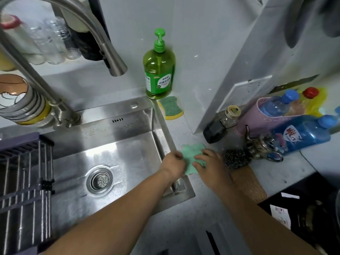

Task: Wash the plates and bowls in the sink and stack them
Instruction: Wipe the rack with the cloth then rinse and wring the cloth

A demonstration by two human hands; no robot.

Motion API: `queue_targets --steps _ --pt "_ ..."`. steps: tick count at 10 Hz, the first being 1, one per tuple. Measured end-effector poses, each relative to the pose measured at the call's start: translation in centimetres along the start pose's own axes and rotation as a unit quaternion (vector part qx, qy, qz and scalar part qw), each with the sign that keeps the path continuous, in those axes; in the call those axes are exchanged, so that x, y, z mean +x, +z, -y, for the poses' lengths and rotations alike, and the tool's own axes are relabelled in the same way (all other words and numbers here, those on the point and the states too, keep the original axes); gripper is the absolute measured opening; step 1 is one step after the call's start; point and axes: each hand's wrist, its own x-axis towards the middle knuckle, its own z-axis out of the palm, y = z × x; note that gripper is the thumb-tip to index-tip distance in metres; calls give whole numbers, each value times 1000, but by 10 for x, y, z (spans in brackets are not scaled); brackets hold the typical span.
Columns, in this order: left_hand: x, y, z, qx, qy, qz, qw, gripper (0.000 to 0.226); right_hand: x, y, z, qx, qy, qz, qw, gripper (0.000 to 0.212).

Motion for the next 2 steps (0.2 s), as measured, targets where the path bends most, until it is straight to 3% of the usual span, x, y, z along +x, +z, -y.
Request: queue_targets --steps 1,2 --pt "-10 -26 6 -47 -8 -12 999 5 1 -3 4 12 6 -8 1000 31" --pt "-29 -69 32 -47 -16 -38 998 4 -5 -17 29 49 -11 -65 997 27"
